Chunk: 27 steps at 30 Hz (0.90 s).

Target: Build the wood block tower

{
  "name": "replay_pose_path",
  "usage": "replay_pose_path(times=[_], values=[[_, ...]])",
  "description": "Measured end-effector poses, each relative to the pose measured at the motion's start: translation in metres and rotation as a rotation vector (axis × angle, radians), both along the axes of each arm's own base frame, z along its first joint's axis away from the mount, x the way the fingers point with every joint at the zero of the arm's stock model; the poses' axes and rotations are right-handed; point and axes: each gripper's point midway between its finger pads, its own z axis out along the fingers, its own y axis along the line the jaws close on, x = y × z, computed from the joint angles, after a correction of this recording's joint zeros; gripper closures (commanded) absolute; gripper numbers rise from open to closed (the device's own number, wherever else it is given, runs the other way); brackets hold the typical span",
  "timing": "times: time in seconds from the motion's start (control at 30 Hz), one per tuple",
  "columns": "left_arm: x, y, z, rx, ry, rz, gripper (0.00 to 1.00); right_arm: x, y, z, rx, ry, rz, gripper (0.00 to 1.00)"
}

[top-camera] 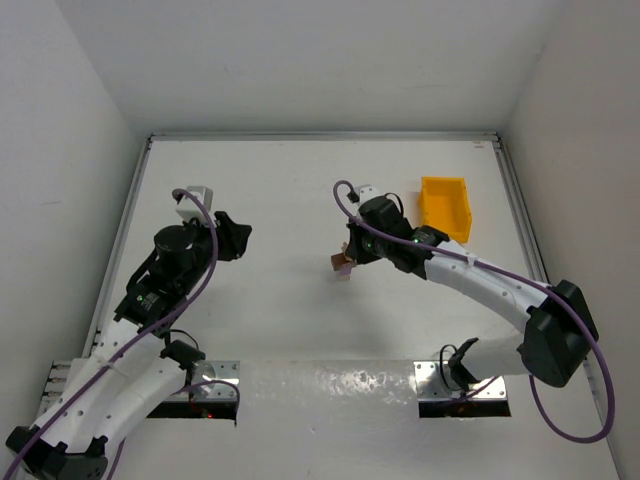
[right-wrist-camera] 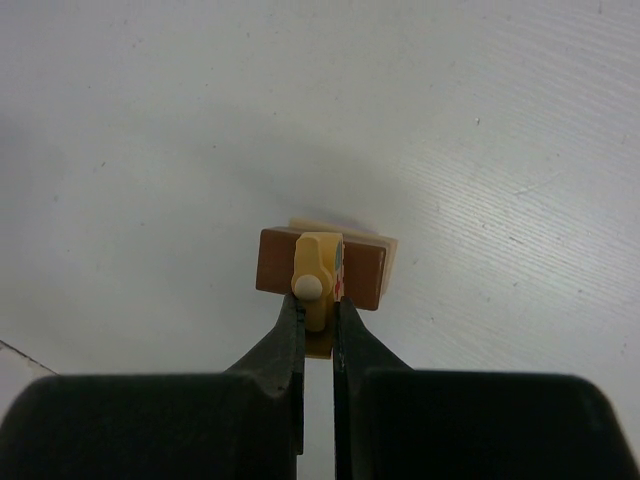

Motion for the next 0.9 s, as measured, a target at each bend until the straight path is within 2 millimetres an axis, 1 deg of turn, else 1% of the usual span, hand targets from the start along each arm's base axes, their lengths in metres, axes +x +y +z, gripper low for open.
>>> replay_pose_path(times=[0.4, 0.9], values=[[0.0001, -0.0001, -0.0022, 0.002, 0.005, 0.000, 0.63, 0.0022, 0.0024, 0.0021, 0.012, -0.010, 0.001, 0.98], [-0.0001, -0.0005, -0.0022, 0.001, 0.005, -0.003, 0.63, -0.0024, 0.0037, -0.0020, 0.018, 0.008, 0.014, 0.96]])
